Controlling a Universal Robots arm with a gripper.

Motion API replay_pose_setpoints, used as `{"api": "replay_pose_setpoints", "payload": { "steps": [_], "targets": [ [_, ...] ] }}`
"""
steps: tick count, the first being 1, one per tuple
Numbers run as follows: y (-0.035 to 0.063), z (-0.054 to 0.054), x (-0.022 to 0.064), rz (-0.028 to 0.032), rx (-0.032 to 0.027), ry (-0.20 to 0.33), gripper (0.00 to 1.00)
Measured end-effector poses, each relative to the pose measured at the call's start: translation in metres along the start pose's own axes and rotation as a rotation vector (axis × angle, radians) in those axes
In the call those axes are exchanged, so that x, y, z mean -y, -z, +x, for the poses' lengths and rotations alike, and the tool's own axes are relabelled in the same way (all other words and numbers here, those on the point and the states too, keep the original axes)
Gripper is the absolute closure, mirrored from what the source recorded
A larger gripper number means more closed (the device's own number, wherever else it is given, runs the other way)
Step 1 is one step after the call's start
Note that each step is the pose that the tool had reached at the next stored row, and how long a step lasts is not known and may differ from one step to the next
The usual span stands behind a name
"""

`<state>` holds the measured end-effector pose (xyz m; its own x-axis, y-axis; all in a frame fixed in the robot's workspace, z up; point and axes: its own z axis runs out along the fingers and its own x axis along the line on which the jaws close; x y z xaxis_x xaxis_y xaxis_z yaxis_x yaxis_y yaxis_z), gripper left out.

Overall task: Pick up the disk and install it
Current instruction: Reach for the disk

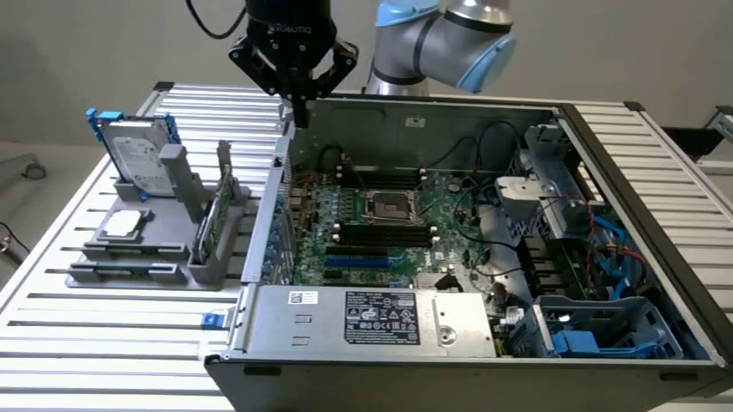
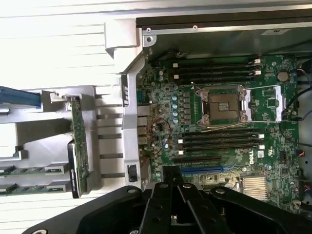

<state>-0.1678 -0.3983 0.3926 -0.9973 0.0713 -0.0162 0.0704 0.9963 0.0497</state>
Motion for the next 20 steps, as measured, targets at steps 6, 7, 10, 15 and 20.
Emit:
{"api": "replay_pose_setpoints", "payload": {
  "steps": [6, 7, 10, 15, 20],
  "targets": [
    [0.0000, 0.027, 0.0012, -0.0003, -0.0088, 0.000, 0.89],
    [-0.0001, 0.032, 0.0012, 0.0000, -0.0112, 0.000, 0.89],
    [-0.0004, 0.044, 0.0011, 0.0005, -0.0195, -0.001, 0.89],
    [-0.0007, 0.061, 0.0011, 0.0018, -0.0357, -0.002, 0.89],
    [-0.0011, 0.081, 0.0007, 0.0025, -0.0493, -0.002, 0.89]
  ]
}}
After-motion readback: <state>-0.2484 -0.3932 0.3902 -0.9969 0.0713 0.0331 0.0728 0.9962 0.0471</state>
